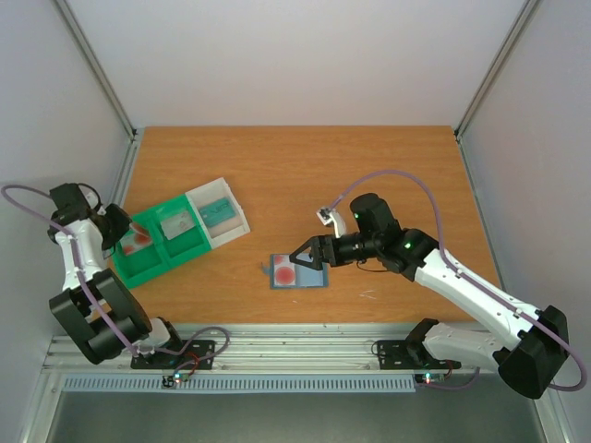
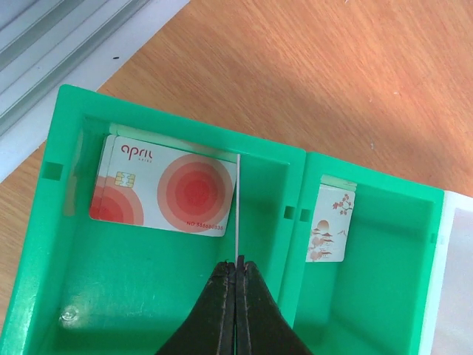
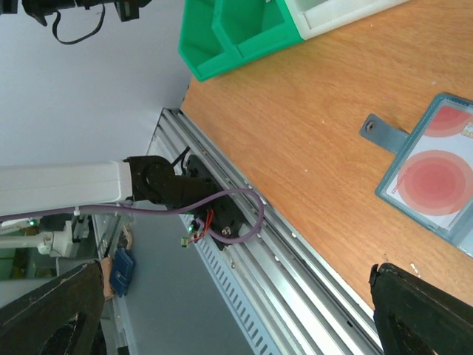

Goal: Take the credit cards out of the card holder

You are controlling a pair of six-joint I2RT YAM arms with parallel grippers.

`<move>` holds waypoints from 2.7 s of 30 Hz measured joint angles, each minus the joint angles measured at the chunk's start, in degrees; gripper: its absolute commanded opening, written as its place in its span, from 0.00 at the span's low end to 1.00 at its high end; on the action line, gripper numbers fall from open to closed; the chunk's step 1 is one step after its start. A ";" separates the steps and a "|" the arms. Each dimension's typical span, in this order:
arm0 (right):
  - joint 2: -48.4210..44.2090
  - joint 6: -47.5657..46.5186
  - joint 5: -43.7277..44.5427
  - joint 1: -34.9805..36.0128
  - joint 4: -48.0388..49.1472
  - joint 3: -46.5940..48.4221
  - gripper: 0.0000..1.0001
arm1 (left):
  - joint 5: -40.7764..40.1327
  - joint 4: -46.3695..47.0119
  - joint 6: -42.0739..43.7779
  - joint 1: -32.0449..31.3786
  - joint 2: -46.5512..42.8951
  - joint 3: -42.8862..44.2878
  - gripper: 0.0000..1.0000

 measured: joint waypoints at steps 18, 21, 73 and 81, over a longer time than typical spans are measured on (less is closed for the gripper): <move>0.04 -3.32 -0.09 -1.66 -0.94 2.01 0.99 | 1.38 0.55 0.37 0.00 4.42 0.76 0.04; 0.04 -3.85 -0.15 -1.68 -1.40 2.75 0.98 | 1.42 0.68 0.35 0.00 4.96 0.79 0.06; -2.91 -1.46 3.58 -4.52 -5.55 0.44 0.97 | -6.08 -5.97 -7.85 -0.39 4.37 5.70 0.93; 2.10 0.52 6.10 -4.57 -6.64 0.55 0.79 | -1.36 -7.02 -7.43 -3.87 -4.00 4.87 0.99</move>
